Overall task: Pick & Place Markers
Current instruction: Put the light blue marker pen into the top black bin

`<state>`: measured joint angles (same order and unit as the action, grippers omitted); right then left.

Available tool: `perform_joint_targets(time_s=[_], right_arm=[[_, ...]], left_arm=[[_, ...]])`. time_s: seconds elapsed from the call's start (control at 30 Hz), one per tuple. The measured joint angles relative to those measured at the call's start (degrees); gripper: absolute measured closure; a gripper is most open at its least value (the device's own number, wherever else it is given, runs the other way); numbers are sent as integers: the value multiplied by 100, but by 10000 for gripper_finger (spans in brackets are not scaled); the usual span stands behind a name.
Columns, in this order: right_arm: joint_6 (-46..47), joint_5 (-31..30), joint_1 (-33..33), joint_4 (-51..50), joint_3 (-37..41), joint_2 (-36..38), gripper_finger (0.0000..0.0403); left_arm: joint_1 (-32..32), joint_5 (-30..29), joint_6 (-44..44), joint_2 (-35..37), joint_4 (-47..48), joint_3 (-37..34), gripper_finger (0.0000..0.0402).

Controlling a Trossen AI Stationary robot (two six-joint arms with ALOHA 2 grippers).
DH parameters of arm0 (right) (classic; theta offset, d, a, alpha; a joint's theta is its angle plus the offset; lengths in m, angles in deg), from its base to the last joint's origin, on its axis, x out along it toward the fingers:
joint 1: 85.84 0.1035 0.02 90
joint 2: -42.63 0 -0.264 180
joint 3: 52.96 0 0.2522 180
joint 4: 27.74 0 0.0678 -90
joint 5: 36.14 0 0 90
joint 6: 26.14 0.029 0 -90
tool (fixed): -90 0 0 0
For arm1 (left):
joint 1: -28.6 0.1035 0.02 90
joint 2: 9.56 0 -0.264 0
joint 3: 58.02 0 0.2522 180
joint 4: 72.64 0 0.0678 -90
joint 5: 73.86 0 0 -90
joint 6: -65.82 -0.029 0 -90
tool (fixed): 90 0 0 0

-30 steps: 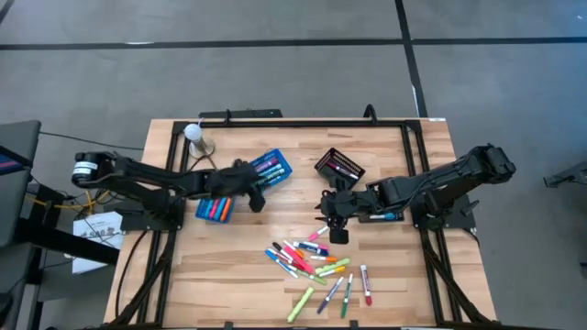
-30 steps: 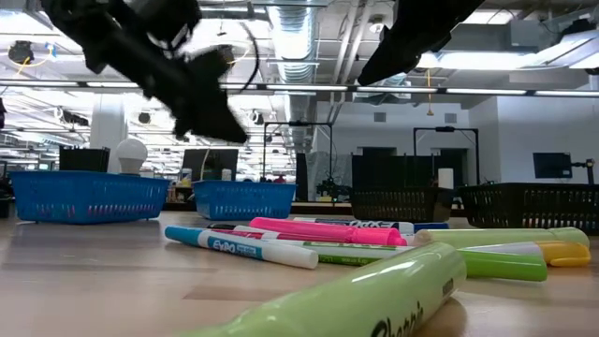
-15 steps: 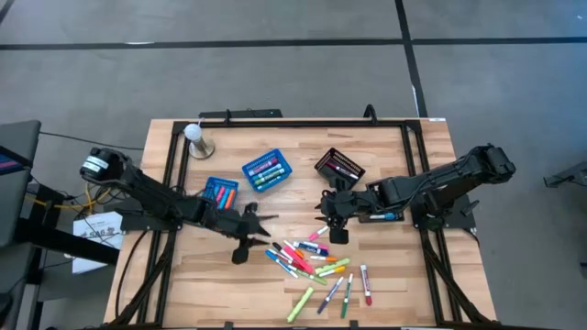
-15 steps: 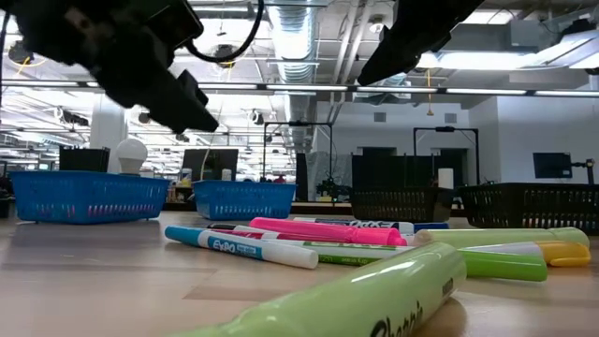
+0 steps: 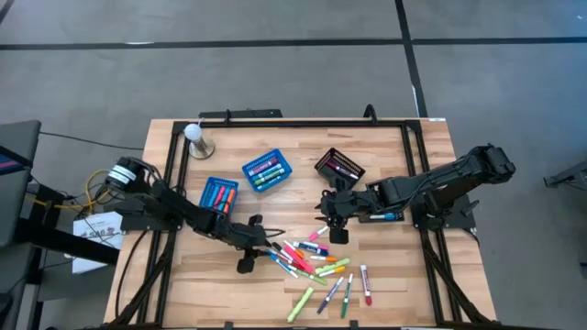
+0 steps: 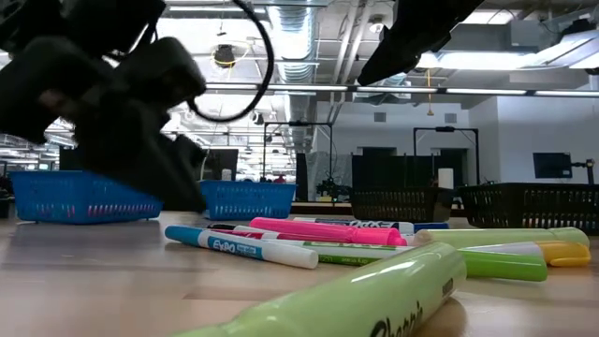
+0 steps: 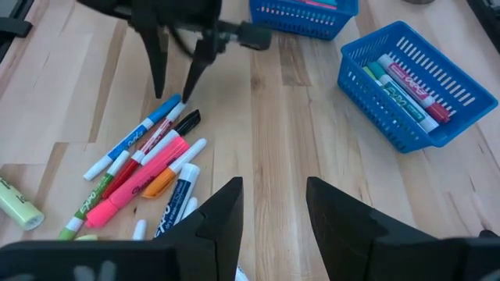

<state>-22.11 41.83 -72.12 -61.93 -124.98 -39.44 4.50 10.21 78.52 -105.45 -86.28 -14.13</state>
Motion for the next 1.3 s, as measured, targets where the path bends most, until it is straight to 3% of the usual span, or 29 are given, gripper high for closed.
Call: perform_joint_targets(time_s=[0.2,0.47,1.13,1.3], right_arm=[[0,2,0,0,0,-2,272],[2,2,0,0,0,-2,272],[2,2,0,-4,0,-2,272],[2,2,0,-2,0,-2,272]], left_arm=[[-190,-76,-4,-397,-142,2,284],[-205,-106,-27,-396,-141,4,287],[-210,-48,-19,-346,-311,-2,391],[-210,-67,-39,-165,-231,-18,395]])
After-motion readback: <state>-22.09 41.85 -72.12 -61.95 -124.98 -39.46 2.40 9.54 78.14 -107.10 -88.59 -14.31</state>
